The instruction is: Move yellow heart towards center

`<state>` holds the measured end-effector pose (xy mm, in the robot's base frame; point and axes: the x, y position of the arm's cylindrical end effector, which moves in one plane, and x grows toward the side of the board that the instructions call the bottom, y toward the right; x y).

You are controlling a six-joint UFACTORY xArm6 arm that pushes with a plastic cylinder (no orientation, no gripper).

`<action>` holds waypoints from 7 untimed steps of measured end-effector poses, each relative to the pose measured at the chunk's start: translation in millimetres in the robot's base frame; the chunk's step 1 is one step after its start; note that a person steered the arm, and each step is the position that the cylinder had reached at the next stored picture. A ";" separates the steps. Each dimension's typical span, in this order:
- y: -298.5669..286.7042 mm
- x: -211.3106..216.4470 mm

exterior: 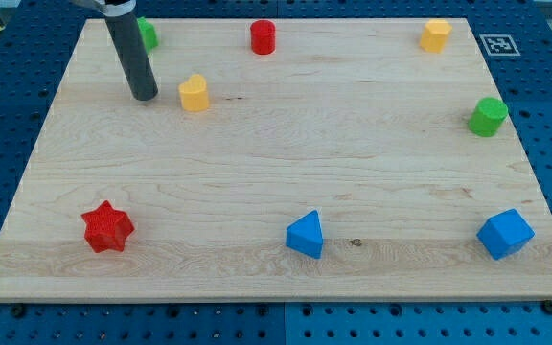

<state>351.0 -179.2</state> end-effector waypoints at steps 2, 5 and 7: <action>86.0 11.5; 135.3 24.8; 146.1 24.8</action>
